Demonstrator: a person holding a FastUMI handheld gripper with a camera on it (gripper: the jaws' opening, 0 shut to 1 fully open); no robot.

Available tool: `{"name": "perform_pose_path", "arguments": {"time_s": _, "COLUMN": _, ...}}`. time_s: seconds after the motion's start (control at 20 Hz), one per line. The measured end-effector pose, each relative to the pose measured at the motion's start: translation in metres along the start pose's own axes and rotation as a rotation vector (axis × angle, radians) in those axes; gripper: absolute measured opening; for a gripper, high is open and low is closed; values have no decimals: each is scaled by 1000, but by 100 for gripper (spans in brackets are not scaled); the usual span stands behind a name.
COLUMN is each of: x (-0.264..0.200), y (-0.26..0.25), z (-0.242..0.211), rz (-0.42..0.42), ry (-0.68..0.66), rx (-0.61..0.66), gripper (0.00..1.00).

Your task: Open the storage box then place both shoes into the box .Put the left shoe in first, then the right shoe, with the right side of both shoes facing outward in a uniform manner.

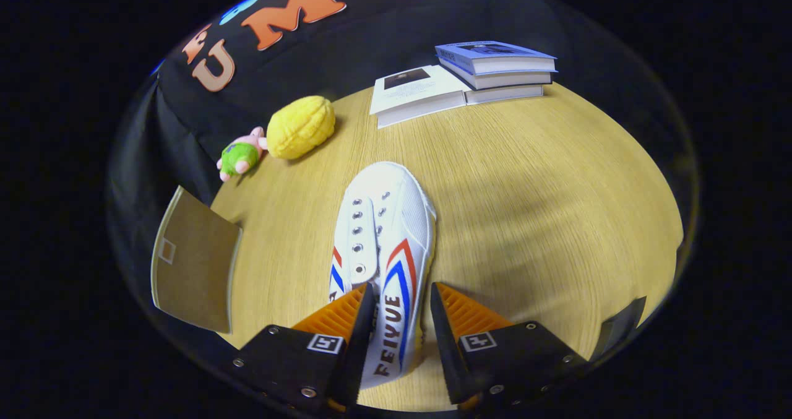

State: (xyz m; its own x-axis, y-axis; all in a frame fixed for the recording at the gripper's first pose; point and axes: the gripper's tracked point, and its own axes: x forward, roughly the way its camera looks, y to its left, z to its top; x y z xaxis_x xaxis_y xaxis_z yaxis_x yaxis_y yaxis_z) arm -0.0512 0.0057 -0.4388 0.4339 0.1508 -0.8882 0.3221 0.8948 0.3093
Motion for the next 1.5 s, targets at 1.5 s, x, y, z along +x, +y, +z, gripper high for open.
{"name": "perform_pose_path", "arguments": {"time_s": 1.5, "x": -82, "y": 264, "z": 42, "rz": 379, "ry": -102, "rx": -16, "gripper": 15}}
